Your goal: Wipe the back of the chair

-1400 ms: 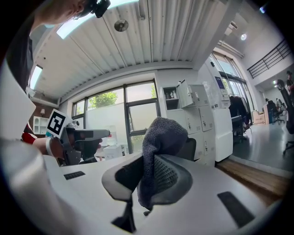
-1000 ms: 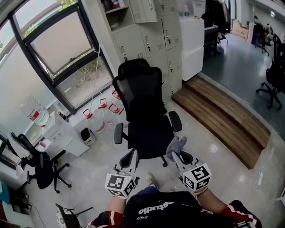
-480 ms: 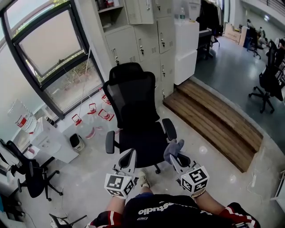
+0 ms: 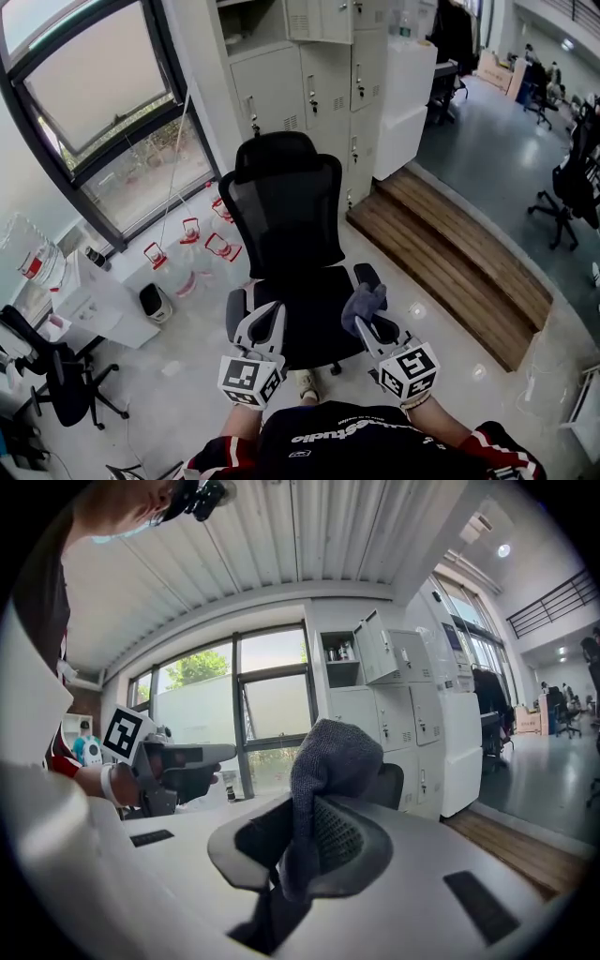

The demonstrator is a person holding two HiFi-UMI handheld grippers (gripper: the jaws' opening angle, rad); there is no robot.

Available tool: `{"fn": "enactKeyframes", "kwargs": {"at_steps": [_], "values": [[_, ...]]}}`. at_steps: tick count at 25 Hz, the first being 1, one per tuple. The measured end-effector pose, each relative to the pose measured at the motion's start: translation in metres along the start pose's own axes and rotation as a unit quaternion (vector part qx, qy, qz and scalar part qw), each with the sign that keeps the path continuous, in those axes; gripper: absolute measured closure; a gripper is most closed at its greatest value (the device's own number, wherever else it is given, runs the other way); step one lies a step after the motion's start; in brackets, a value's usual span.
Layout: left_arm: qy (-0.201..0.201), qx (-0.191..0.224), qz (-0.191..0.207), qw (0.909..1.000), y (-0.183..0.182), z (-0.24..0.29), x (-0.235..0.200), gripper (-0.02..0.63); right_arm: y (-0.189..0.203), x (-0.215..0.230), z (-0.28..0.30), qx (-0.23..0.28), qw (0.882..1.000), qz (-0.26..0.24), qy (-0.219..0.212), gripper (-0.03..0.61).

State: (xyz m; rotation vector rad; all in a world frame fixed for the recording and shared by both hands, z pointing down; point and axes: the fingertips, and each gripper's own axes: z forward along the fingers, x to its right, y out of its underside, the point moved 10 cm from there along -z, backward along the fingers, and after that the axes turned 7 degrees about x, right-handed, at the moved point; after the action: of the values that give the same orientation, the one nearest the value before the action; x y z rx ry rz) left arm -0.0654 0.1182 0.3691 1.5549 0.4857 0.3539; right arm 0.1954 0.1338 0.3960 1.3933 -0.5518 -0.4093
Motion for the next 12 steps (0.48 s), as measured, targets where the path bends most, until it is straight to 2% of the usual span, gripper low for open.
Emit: {"fn": "enactKeyframes", "kwargs": {"at_steps": [12], "values": [[0.018,0.003,-0.008,0.9998,-0.011,0.081,-0.146,0.589,-0.024,0.014,0.161,0.003,1.000,-0.008,0.021,0.514]]}}
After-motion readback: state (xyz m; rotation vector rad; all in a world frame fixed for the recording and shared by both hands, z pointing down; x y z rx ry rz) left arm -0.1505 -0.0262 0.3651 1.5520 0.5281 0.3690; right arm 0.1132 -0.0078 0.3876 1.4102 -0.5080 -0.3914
